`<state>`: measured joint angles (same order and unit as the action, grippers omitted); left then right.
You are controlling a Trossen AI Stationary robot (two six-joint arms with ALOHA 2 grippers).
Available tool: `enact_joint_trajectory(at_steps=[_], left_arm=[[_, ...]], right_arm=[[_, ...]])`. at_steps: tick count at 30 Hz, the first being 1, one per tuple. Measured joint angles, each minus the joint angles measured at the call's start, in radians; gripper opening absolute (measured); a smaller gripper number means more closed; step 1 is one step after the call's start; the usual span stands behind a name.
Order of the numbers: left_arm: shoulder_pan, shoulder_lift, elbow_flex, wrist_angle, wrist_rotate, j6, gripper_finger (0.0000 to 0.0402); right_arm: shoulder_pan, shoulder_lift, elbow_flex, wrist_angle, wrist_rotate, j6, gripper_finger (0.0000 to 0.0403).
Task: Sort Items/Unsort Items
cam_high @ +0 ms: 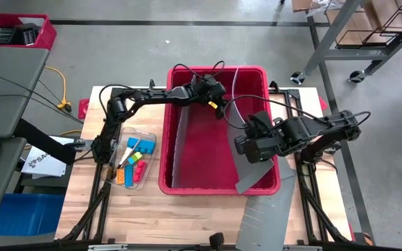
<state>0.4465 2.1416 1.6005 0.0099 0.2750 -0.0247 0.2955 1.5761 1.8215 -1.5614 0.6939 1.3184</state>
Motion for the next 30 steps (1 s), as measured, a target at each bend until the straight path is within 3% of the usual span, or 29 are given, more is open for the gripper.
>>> enact_joint_trajectory(at_steps=[2,11,20,30], left_arm=[[-0.007,-0.038,0.000,-0.035,0.053,0.033,0.0000],[-0.068,-0.190,0.002,-0.224,0.064,0.196,0.0000],[-0.152,-0.193,0.001,-0.273,-0.020,0.255,0.0000],[-0.151,-0.192,0.001,-0.287,-0.018,0.260,0.0000]], right_arm=[[0.000,-0.008,0.000,-0.005,-0.004,0.016,0.0000],[-0.009,-0.042,-0.001,-0.009,0.034,0.005,0.0000],[-0.027,-0.044,-0.001,-0.012,0.038,0.002,0.0000],[-0.045,-0.043,-0.001,-0.010,0.102,0.068,0.0001]])
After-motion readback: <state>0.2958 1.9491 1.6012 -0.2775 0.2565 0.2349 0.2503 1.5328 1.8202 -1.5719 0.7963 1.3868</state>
